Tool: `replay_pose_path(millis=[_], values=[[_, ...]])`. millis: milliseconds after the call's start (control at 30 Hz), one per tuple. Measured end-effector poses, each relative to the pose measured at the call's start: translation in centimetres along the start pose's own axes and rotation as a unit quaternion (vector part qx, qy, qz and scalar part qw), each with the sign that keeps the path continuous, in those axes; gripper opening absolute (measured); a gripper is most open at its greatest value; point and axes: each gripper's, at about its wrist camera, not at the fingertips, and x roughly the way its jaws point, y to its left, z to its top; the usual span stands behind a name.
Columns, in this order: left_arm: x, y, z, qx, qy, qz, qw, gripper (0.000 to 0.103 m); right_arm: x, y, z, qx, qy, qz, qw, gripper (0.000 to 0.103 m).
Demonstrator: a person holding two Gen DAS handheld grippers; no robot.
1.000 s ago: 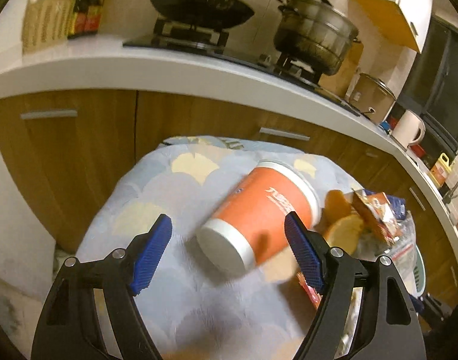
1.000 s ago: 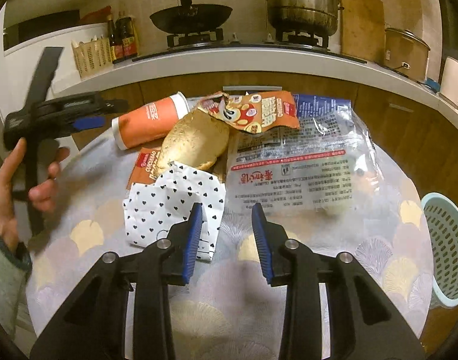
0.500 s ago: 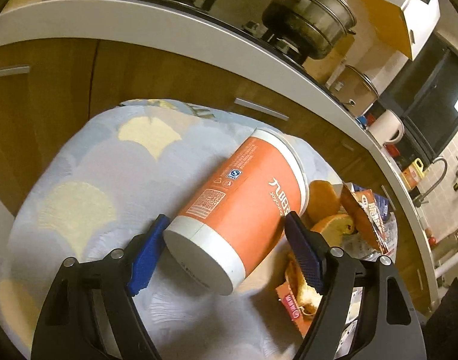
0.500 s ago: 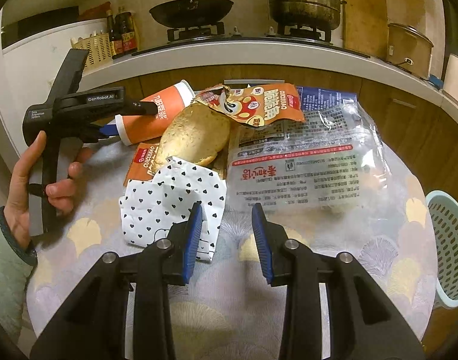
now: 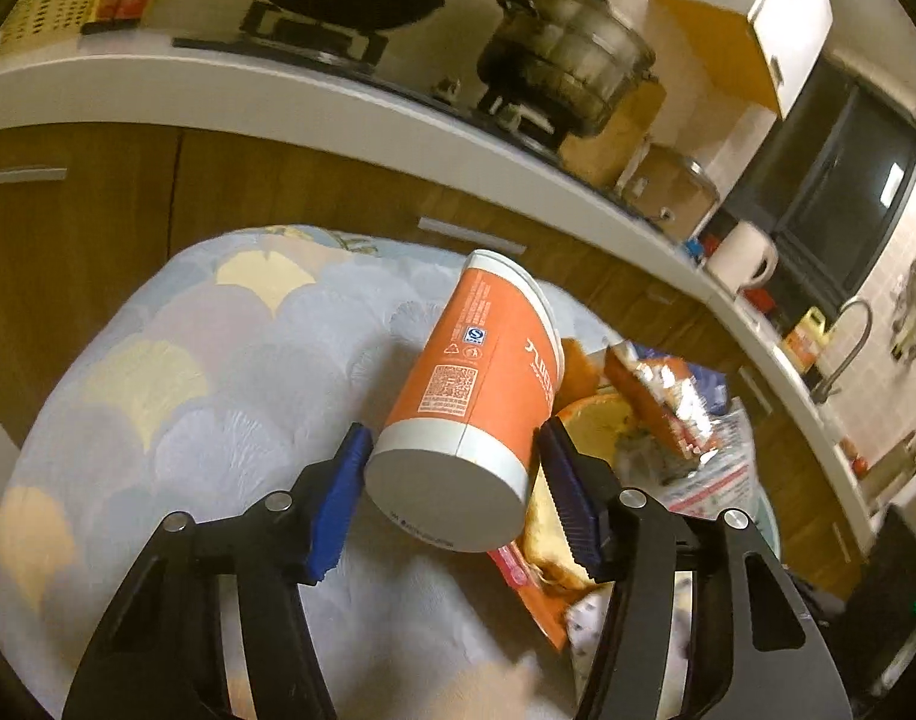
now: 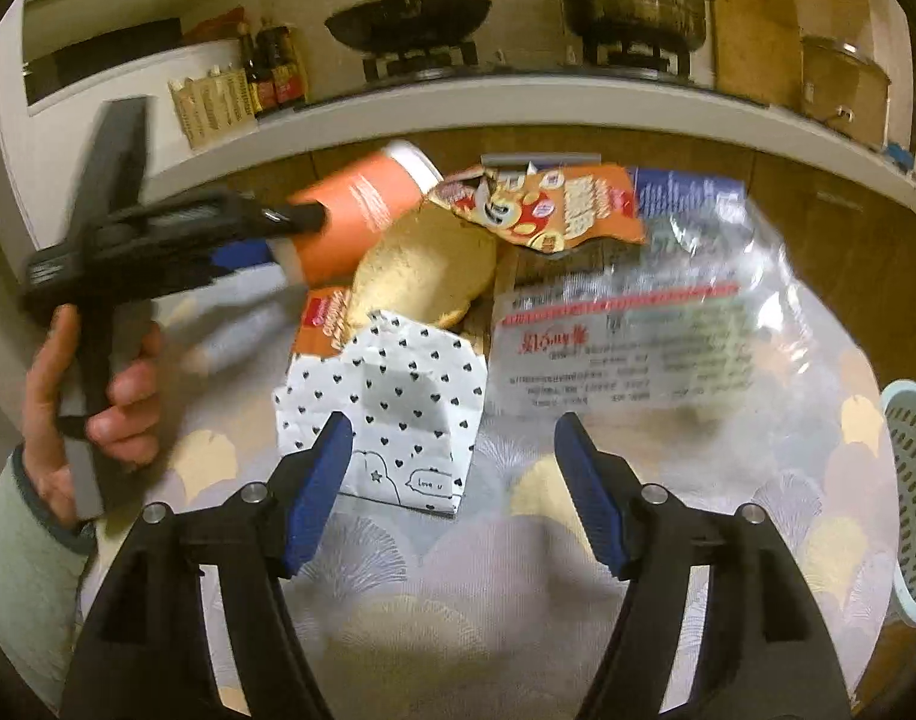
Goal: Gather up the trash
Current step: 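Grasp the orange paper cup with the left tool while the right tool grasps the polka-dot paper, then carry the cup and paper over the wastebasket and open both tools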
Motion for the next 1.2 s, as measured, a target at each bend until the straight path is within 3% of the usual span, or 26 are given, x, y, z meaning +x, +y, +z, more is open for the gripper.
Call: replay_pose_path(millis=[200,400,533,567,600,633,733,900,1200], values=[[-3.3,0.0,-1.0,-0.015,-0.032,-0.004,0.9994,0.056,2.4,-0.2,0.8,0.029,0.057,0.051,0.997,0.066],[-5.0,-0.2,-1.7,-0.014,-0.046,-0.013,0.9988,0.056,4.4,0.1,1.5,0.036,0.076,0.021,0.996,0.071],[-5.4,-0.4,-2.1,-0.018,-0.049,-0.023,0.9984,0.056,5.0,1.5,1.7,0.002,0.084,0.003,0.996,0.073],[-5.5,-0.5,-2.2,-0.016,-0.050,-0.024,0.9983,0.056,5.0,2.1,1.7,-0.011,0.084,0.007,0.996,0.056],[-5.6,-0.7,-2.4,-0.016,-0.051,-0.026,0.9982,0.056,4.8,2.5,1.6,-0.021,0.081,0.011,0.996,0.048],[-5.7,-0.8,-2.5,-0.016,-0.052,-0.027,0.9982,0.056,4.7,2.8,1.5,-0.025,0.079,0.011,0.996,0.033],[-6.0,-1.2,-2.7,-0.014,-0.053,-0.028,0.9981,0.056,3.6,2.9,1.4,-0.025,0.056,0.014,0.998,0.014],[-6.8,-1.9,-3.0,-0.012,-0.061,-0.034,0.9975,0.055,0.9,2.6,0.5,-0.012,0.013,0.037,0.999,0.006],[-9.0,-4.5,-3.2,-0.001,-0.087,-0.050,0.9949,0.055,-3.9,2.2,-1.1,-0.012,-0.028,0.045,0.999,0.004]])
